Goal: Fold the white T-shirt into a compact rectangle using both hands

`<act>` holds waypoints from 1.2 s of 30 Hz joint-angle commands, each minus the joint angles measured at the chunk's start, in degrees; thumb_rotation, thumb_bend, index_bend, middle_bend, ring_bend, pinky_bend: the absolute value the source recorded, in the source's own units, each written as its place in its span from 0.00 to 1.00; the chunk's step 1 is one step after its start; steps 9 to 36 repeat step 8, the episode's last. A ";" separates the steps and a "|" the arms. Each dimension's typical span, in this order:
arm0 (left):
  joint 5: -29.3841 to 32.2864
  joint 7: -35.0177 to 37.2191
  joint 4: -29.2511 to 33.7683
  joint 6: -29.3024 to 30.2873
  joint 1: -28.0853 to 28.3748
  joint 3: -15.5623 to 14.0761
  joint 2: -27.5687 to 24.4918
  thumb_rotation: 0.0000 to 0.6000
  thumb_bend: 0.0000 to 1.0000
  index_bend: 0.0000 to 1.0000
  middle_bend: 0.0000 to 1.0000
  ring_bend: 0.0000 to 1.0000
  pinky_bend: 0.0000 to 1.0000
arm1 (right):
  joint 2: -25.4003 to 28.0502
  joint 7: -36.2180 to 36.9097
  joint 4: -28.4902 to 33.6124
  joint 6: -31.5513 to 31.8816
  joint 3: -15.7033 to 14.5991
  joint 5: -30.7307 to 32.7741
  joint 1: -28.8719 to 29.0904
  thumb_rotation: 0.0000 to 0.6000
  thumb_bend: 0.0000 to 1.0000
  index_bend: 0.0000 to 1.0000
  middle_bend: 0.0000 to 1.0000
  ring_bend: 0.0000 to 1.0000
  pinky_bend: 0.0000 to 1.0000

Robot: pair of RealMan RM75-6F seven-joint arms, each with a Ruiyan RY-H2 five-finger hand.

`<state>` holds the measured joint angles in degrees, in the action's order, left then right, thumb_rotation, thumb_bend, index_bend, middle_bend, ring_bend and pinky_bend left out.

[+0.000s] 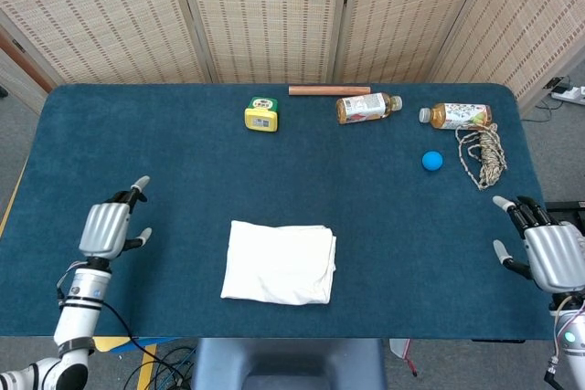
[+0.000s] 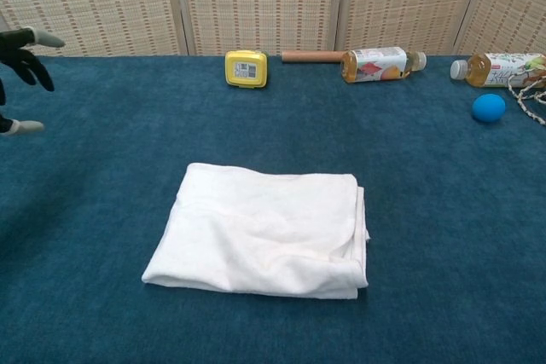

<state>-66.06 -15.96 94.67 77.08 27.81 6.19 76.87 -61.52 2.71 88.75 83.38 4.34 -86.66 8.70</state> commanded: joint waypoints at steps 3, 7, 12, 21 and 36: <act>-6.58 5.38 -1.38 7.36 -6.75 -3.88 -1.54 1.00 0.27 0.13 0.36 0.30 0.48 | -0.34 1.49 -1.53 -0.54 -0.98 0.24 -0.83 1.00 0.39 0.15 0.22 0.16 0.31; -8.93 7.31 -2.17 10.73 -10.38 -5.36 -1.48 1.00 0.27 0.14 0.36 0.30 0.48 | -0.66 2.06 -1.97 -0.31 -1.34 0.19 -1.39 1.00 0.39 0.15 0.22 0.16 0.30; -9.08 7.28 -2.07 11.04 -11.08 -5.75 -1.65 1.00 0.27 0.14 0.36 0.30 0.48 | -0.78 2.29 -2.09 -0.22 -1.47 0.00 -1.49 1.00 0.39 0.15 0.22 0.16 0.30; -9.08 7.28 -2.07 11.04 -11.08 -5.75 -1.65 1.00 0.27 0.14 0.36 0.30 0.48 | -0.78 2.29 -2.09 -0.22 -1.47 0.00 -1.49 1.00 0.39 0.15 0.22 0.16 0.30; -9.08 7.28 -2.07 11.04 -11.08 -5.75 -1.65 1.00 0.27 0.14 0.36 0.30 0.48 | -0.78 2.29 -2.09 -0.22 -1.47 0.00 -1.49 1.00 0.39 0.15 0.22 0.16 0.30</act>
